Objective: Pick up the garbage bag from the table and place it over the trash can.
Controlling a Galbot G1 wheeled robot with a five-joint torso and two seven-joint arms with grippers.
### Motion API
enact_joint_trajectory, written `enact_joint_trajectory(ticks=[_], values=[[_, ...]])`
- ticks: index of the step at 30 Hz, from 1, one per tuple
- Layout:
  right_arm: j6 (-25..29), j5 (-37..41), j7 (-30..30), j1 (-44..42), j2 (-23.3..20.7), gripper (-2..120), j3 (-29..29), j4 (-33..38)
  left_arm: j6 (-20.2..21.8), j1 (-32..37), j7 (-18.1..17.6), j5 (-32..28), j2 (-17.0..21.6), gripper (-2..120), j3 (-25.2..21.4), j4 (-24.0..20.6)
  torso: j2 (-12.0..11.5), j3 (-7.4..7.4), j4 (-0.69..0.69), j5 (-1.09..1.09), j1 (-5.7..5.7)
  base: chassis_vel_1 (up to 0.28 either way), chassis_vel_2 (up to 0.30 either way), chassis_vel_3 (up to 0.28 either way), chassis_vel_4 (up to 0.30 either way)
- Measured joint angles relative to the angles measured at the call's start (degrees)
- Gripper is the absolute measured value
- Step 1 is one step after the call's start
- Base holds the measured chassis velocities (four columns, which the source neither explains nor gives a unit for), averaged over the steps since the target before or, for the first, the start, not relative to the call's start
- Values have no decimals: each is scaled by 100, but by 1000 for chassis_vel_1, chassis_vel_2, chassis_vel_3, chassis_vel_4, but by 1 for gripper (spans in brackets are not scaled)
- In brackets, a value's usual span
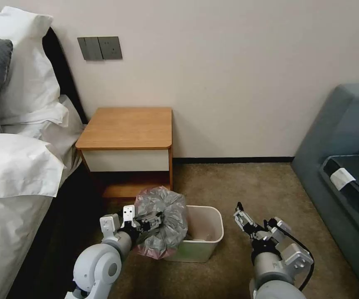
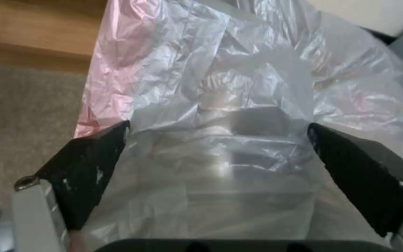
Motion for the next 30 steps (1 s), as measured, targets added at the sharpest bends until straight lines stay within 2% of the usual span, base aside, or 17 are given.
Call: enact_joint_trajectory(ticks=[3, 5, 10, 14, 15, 19, 21, 24, 25, 27, 29, 30], values=[[32, -39, 0, -31, 10, 100, 6, -3, -2, -34, 77, 41, -38, 97, 44, 88, 0, 0, 0, 0, 0, 0, 0, 0, 0], [82, -82, 0, -82, 17, 100, 41, 18, -5, -80, 200, 356, -72, 96, 101, 292, 0, 0, 0, 0, 0, 0, 0, 0, 0], [123, -102, 2, -113, 14, 100, 79, 24, -6, -114, 238, 486, -97, 95, 89, 420, 0, 0, 0, 0, 0, 0, 0, 0, 0], [162, -138, 4, -129, 9, 100, 93, 27, -8, -142, 415, 590, -146, 79, 74, 529, 0, 0, 0, 0, 0, 0, 0, 0, 0], [162, -138, 4, -129, 9, 100, 93, 27, -8, -142, 415, 590, -146, 79, 74, 529, 0, 0, 0, 0, 0, 0, 0, 0, 0], [202, -206, 6, -133, 17, 100, 61, 30, -8, -140, 627, 729, -164, 60, 79, 513, 0, 0, 0, 0, 0, 0, 0, 0, 0], [210, -212, 6, -135, 23, 100, 55, 30, -8, -140, 641, 775, -166, 57, 82, 517, 0, 0, 0, 0, 0, 0, 0, 0, 0], [244, -254, 6, -136, 27, 100, 44, 38, -9, -147, 648, 958, -184, 41, 82, 597, 0, 0, 0, 0, 0, 0, 0, 0, 0], [244, -254, 6, -136, 27, 100, 44, 38, -9, -147, 648, 958, -184, 41, 82, 597, 0, 0, 0, 0, 0, 0, 0, 0, 0], [277, -300, 5, -153, 26, 100, 43, 62, -10, -154, 649, 1074, -206, 31, 84, 651, 0, 0, 0, 0, 0, 0, 0, 0, 0], [286, -317, 5, -164, 25, 100, 44, 67, -10, -161, 649, 1117, -219, 28, 89, 672, 0, 0, 0, 0, 0, 0, 0, 0, 0], [309, -350, 4, -187, 25, 100, 44, 70, -11, -172, 649, 1162, -244, 21, 97, 696, 0, 0, 0, 0, 0, 0, 0, 0, 0]])
